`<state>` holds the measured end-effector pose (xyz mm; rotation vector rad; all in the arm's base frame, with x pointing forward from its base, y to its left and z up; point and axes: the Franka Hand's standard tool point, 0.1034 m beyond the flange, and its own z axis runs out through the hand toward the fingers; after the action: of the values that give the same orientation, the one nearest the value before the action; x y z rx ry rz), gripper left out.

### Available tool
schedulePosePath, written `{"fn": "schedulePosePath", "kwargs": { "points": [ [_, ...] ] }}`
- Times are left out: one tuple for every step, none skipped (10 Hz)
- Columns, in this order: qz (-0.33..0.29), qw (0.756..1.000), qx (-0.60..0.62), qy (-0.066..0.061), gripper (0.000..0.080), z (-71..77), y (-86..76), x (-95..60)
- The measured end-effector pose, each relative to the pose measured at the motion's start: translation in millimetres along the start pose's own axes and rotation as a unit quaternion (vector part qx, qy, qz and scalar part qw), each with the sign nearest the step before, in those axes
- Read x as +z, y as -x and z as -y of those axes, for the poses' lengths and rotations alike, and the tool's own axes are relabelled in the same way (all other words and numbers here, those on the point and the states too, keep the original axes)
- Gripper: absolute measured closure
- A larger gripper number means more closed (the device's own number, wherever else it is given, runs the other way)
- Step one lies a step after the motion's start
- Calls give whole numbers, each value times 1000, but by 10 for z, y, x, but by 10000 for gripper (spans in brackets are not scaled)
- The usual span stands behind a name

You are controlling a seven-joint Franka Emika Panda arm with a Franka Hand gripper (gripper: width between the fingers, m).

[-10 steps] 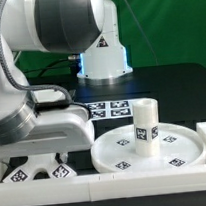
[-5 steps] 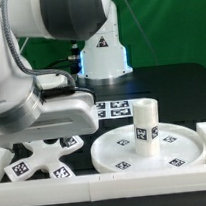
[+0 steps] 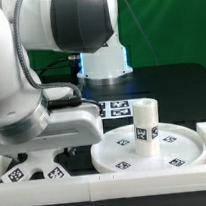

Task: Assemble round table

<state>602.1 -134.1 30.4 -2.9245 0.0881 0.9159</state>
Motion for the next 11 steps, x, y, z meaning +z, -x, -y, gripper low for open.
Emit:
{"fn": "schedulePosePath", "kwargs": {
  "points": [
    [-5,1000,-1,1,150,-3,-25,26],
    [-7,1000,-2,2,150,-17,-35,45],
    [-6,1000,-1,1,150,-51,-32,55],
    [-6,1000,1,-1,150,-94,-26,67],
    [-6,1000,1,-1,150,-100,-25,70],
    [-6,1000,1,-1,271,-96,-26,71],
    [-6,1000,1,-1,271,-97,-26,70],
    [-6,1000,1,-1,354,-96,-26,68],
    [-6,1000,1,-1,354,-96,-26,68],
    [-6,1000,1,-1,354,-96,-26,68],
    [-6,1000,0,-1,354,-90,-27,64]
  ]
}}
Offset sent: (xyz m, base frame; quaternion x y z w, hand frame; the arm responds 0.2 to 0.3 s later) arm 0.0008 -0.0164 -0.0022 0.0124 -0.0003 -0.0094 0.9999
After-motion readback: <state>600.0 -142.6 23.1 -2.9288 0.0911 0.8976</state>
